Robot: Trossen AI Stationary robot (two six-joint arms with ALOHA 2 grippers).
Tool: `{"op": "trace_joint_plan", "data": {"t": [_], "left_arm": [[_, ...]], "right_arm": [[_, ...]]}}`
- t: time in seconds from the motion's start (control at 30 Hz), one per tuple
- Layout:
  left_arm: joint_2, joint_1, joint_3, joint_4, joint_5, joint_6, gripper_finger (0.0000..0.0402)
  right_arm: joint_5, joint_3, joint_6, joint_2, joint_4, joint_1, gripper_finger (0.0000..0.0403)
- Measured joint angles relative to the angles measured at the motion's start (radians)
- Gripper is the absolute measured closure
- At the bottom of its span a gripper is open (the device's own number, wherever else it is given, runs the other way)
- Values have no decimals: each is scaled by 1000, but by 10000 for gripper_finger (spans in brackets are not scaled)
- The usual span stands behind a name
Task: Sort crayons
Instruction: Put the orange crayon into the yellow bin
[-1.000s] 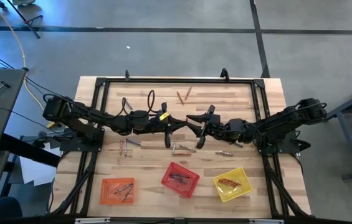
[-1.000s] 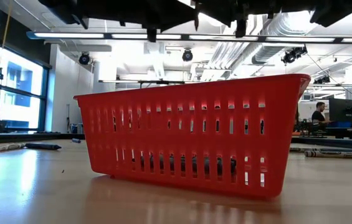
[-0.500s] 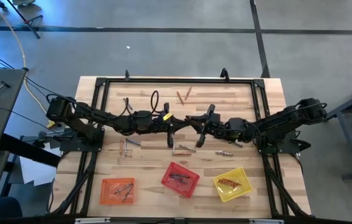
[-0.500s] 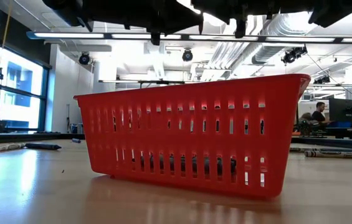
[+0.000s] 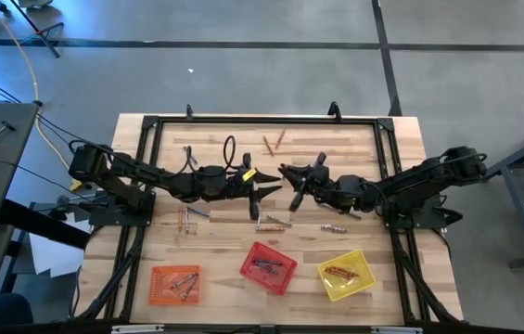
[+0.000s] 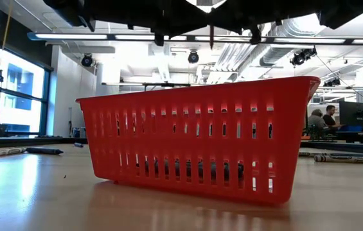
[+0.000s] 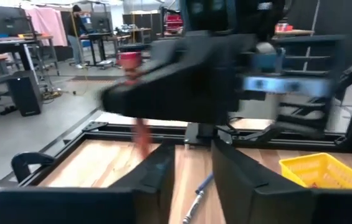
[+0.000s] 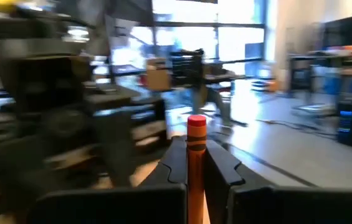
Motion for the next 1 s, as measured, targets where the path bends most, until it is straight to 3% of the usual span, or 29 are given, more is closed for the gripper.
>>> {"op": "trace_joint_plan", "data": {"t": [0.1, 0.2, 0.37, 0.47, 0.6, 0.73, 1.0], "left_arm": [[0, 0, 0, -2, 0, 0, 277], [0, 1, 0, -9, -4, -1, 260], [0, 1, -1, -39, -5, -8, 255], [0, 1, -1, -41, -6, -10, 258], [0, 1, -1, -50, -7, -10, 261], [-1, 1, -1, -54, -7, -10, 261], [-1, 1, -1, -54, -7, -9, 261]], "right_arm": [[67, 0, -18, -19, -66, 0, 400], [83, 3, 56, -90, -243, 13, 400], [89, 142, 369, -201, -899, 87, 400], [89, 276, 609, -192, -1319, 148, 400], [-1, 441, 913, -134, -1718, 236, 400], [-125, 524, 1138, -73, -1861, 318, 400], [-348, 533, 1462, 57, -1854, 453, 397]]}}
